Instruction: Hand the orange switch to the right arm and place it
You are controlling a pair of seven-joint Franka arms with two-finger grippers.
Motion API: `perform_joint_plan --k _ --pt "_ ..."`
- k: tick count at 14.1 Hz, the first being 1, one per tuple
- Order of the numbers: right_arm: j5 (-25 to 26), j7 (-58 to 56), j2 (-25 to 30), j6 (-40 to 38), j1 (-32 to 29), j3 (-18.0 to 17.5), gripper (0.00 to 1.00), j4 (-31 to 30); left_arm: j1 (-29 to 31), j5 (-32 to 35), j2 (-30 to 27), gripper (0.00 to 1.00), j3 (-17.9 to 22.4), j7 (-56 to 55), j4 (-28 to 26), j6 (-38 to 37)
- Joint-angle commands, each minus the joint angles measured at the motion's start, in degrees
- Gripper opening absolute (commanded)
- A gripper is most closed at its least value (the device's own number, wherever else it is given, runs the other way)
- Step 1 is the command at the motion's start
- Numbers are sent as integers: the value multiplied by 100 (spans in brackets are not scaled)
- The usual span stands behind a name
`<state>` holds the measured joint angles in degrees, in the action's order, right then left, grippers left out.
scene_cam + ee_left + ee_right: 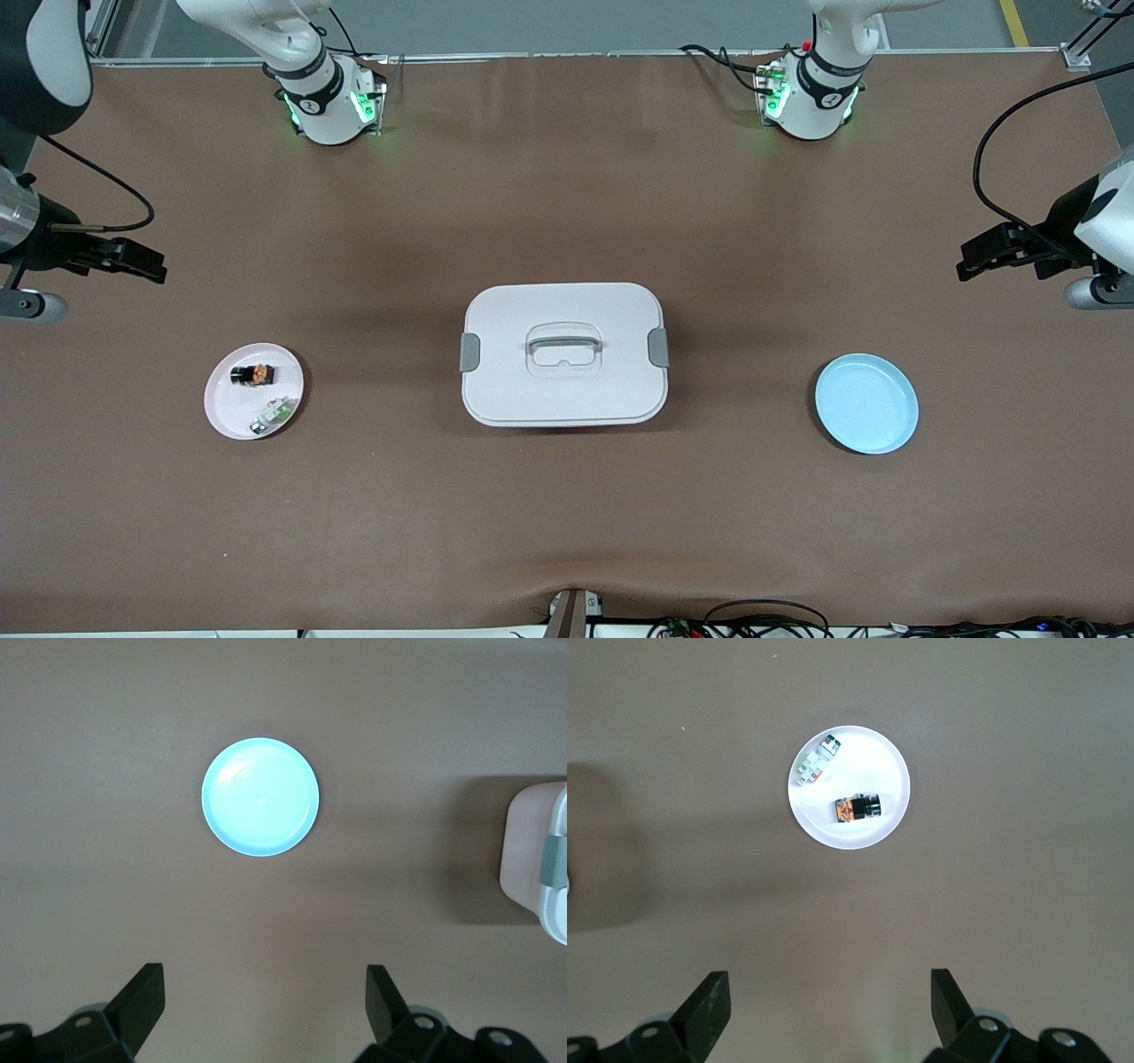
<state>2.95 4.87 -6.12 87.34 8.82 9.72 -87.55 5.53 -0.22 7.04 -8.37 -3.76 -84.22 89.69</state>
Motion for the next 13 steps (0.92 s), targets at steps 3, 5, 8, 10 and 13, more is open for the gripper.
perform_joint_plan --k 3,5,8,10,13 --pt "-260 -786 84 -130 -460 56 100 124 1 136 -10 100 2 68 90 136" --pt "-312 -1039 76 -313 -634 56 100 325 -17 145 -10 100 11 59 90 136" --pt "-1459 -1348 67 -349 -1195 65 100 362 18 92 16 100 -7 77 230 215" --pt "-1561 -1357 76 -429 -1225 21 100 344 -8 144 52 100 -7 59 222 224" --pt "-1367 -1349 137 -437 -1093 12 100 344 -26 119 52 100 -7 68 239 250"
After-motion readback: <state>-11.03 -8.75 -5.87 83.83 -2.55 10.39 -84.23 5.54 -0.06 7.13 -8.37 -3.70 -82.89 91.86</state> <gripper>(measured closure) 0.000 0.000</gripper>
